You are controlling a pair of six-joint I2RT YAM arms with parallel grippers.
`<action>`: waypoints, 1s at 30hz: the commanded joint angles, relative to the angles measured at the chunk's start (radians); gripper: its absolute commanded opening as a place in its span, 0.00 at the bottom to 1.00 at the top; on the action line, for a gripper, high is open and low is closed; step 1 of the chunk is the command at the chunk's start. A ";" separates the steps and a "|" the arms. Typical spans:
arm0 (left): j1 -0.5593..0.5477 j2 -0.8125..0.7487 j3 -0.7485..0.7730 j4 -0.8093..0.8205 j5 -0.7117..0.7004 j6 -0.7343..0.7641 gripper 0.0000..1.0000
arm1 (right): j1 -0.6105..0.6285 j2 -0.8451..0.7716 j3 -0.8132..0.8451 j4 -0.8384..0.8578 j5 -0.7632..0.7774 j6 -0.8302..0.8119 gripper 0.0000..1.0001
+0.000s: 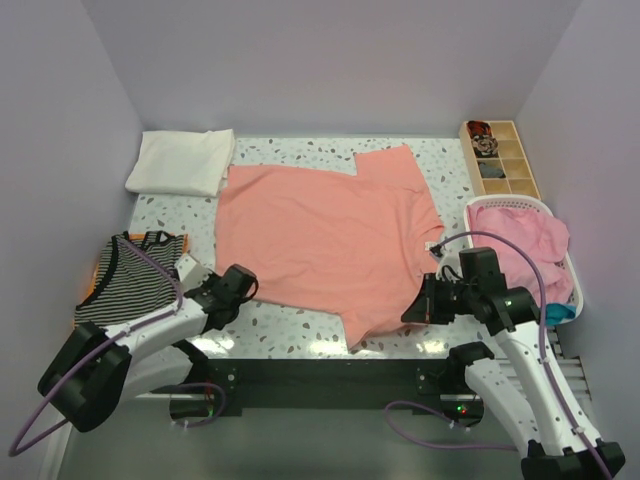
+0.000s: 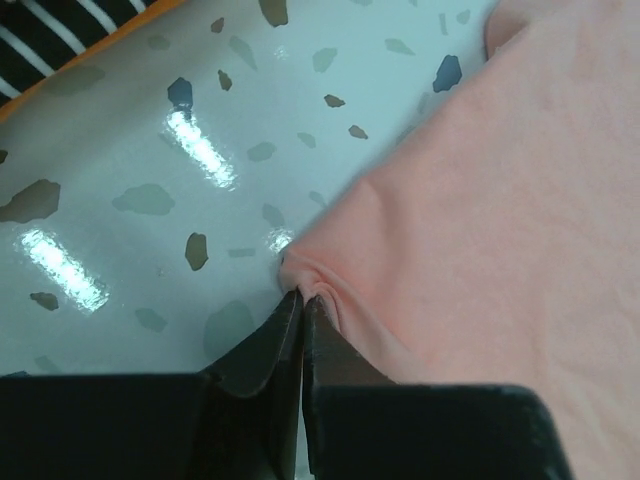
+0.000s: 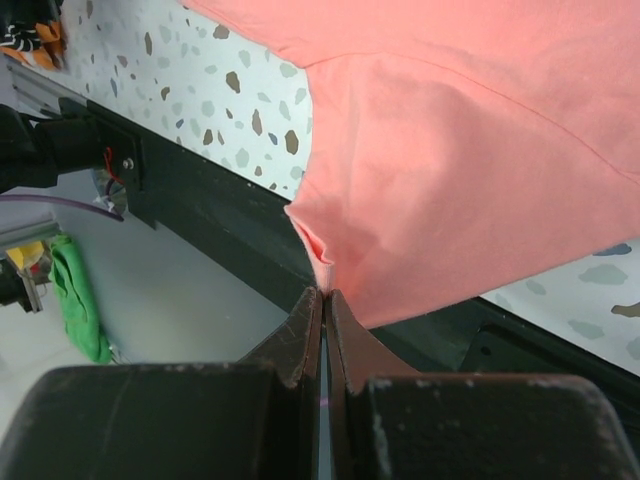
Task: Fold and stack the t-shirts
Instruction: Grap the side of the flattened tshirt closest away from the robot with both arms
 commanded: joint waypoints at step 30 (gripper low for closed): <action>0.237 0.306 0.349 0.335 0.410 0.784 0.81 | 0.003 0.141 0.196 0.233 0.364 0.059 0.00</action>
